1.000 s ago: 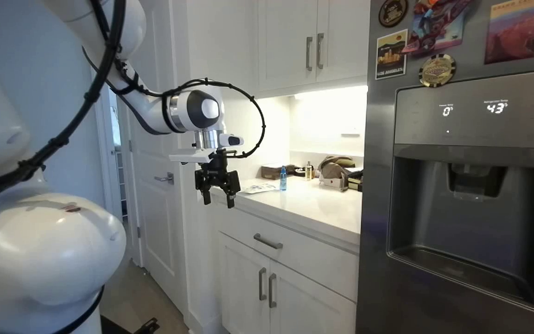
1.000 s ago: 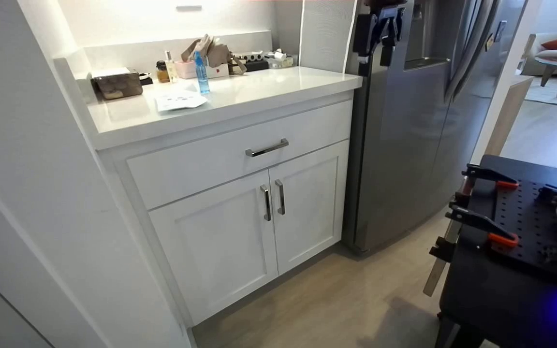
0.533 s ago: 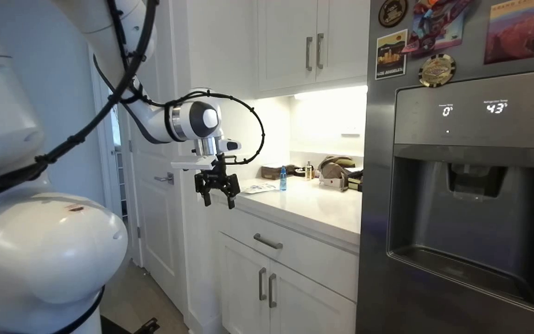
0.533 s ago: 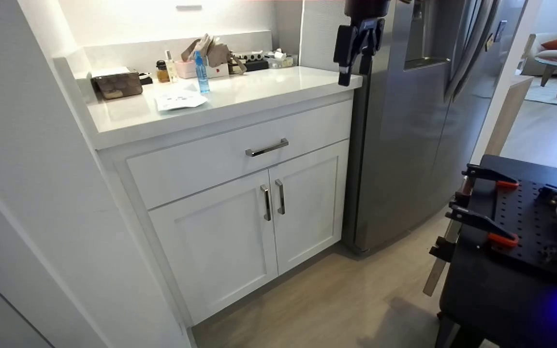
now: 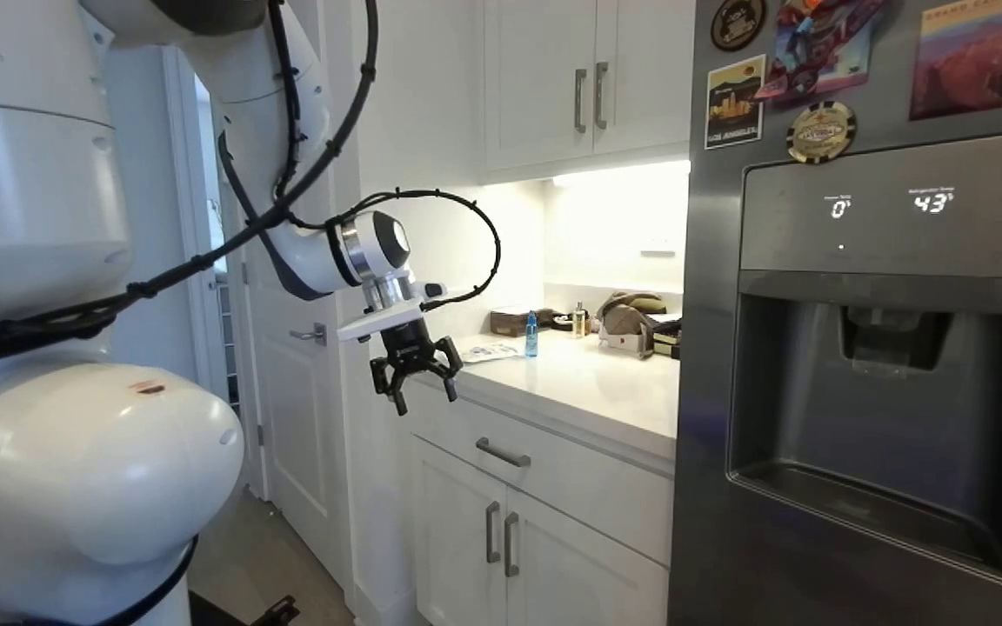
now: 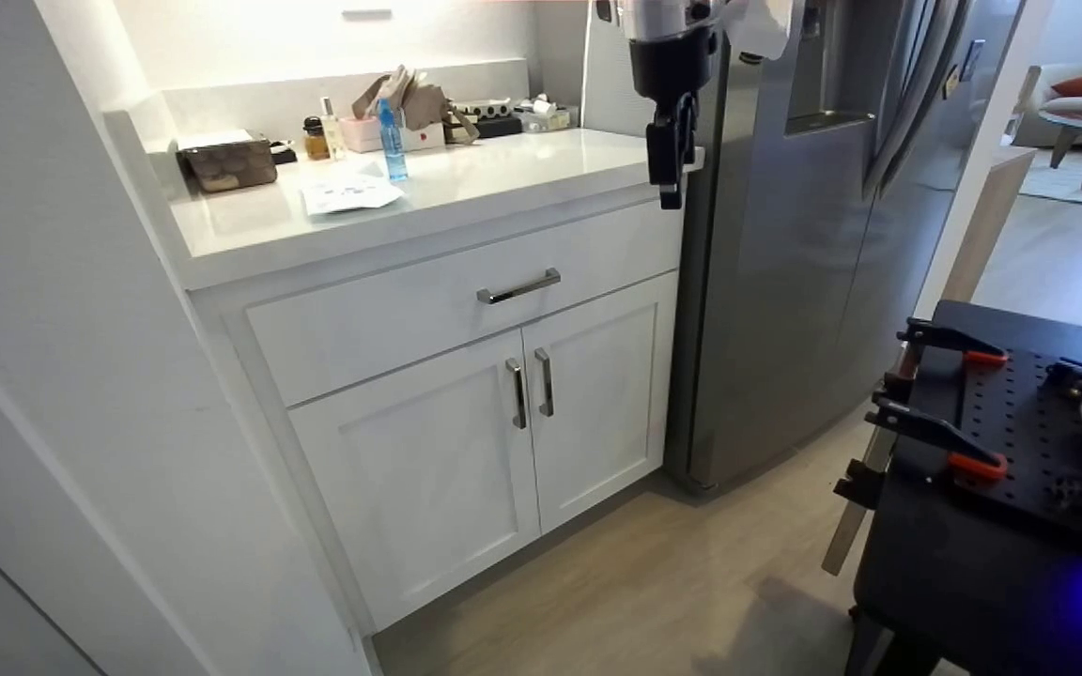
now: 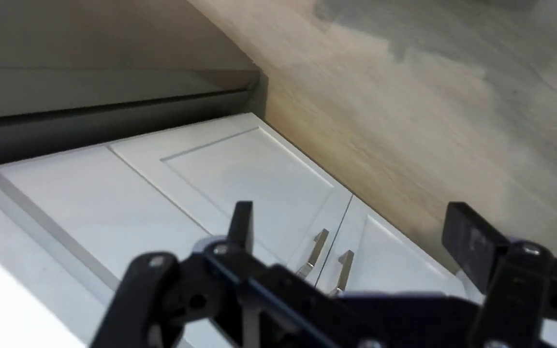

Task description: Open the drawer

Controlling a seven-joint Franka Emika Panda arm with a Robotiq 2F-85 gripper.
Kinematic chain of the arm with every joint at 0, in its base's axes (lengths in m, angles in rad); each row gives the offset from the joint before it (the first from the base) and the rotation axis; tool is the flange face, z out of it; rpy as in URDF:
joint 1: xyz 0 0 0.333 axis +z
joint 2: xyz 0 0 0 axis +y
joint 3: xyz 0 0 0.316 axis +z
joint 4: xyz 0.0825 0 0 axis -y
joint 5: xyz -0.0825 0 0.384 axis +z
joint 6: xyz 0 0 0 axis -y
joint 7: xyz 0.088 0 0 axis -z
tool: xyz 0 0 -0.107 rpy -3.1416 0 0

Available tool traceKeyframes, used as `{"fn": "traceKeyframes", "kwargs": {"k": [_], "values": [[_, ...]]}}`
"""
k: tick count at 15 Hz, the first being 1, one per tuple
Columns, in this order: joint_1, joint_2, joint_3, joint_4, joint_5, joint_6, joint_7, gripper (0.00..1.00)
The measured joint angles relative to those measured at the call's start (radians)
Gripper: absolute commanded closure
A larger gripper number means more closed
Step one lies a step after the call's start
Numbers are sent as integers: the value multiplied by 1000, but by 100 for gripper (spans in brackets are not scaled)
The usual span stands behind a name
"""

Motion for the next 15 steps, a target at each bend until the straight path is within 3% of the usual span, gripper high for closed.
{"fn": "traceKeyframes", "kwargs": {"k": [5,15], "values": [[31,52,-1,57,-110,-45,-75,0],[57,84,-3,93,-191,-47,-242,0]]}}
